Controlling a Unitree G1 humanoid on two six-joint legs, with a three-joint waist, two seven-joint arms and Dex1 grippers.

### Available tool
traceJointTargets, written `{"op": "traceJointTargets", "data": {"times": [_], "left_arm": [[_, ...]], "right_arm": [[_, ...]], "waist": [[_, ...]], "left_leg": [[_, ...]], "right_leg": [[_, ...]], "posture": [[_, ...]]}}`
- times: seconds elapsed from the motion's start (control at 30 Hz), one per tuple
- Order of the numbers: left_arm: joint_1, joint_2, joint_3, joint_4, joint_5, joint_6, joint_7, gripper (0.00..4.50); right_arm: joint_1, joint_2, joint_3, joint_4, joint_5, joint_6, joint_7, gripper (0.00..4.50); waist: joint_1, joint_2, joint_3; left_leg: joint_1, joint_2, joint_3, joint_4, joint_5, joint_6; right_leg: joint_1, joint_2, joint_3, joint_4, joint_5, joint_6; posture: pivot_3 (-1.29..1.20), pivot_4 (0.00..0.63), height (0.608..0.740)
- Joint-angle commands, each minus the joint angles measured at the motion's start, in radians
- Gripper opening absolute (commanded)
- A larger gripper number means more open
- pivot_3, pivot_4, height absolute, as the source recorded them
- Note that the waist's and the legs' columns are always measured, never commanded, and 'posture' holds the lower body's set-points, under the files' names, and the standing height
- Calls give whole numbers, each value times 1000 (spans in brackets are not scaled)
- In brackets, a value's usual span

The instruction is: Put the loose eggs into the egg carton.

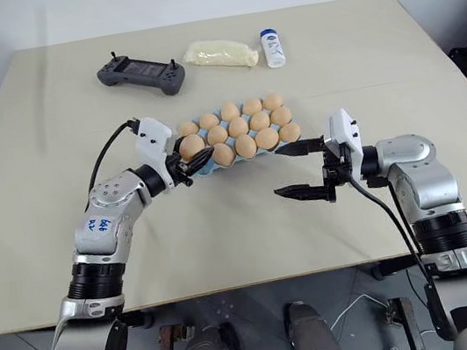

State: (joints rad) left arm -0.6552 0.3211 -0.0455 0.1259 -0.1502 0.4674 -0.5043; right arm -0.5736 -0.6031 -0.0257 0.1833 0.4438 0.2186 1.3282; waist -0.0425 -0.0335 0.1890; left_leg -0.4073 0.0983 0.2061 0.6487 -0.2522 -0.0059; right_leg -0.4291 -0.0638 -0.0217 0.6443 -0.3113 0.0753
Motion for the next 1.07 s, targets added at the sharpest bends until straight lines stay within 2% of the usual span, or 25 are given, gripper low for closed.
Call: {"op": "traceJointTargets", "data": {"times": [0.03,0.1,0.23,0.37,0.6,0.8,1.07], "left_arm": [[-20,7,1,-16,0,-21,-14,3976],[-22,10,2,-14,0,-20,-19,4462],[-32,16,19,-15,4,-22,-4,4462],[-45,48,85,-29,-52,-13,-36,4462],[-16,177,184,-26,-127,-108,-175,4462],[62,294,206,-29,-177,-127,-336,4462],[111,348,248,-26,-214,-111,-380,4462]], "right_arm": [[-2,-2,-50,-20,37,-16,-12,4500],[-2,-2,-50,-20,37,-15,-13,4500],[-3,-2,-49,-17,33,-18,-16,4500],[-6,-2,-51,-16,32,-20,-21,4500],[-24,-4,-60,23,24,-49,-31,4500],[-30,-4,-65,58,22,-75,-41,4500],[-18,-2,-70,74,29,-86,-53,4500]], "waist": [[1,0,0],[1,0,0],[2,0,0],[1,0,0],[-4,0,0],[-8,0,0],[-11,0,0]], "left_leg": [[0,0,0,0,0,0],[0,0,0,0,0,0],[0,0,0,0,0,0],[0,0,0,0,0,0],[0,1,0,0,0,-1],[0,1,1,0,0,-1],[0,1,1,0,0,-1]], "right_leg": [[0,0,0,0,0,0],[0,0,0,0,0,0],[0,0,0,0,0,0],[0,0,0,0,0,0],[0,2,0,1,0,-1],[0,1,0,1,0,-1],[-1,1,0,1,0,-1]], "posture": [[0,150,740],[0,150,740],[0,150,740],[0,150,740],[0,150,740],[0,150,740],[0,150,740]]}}
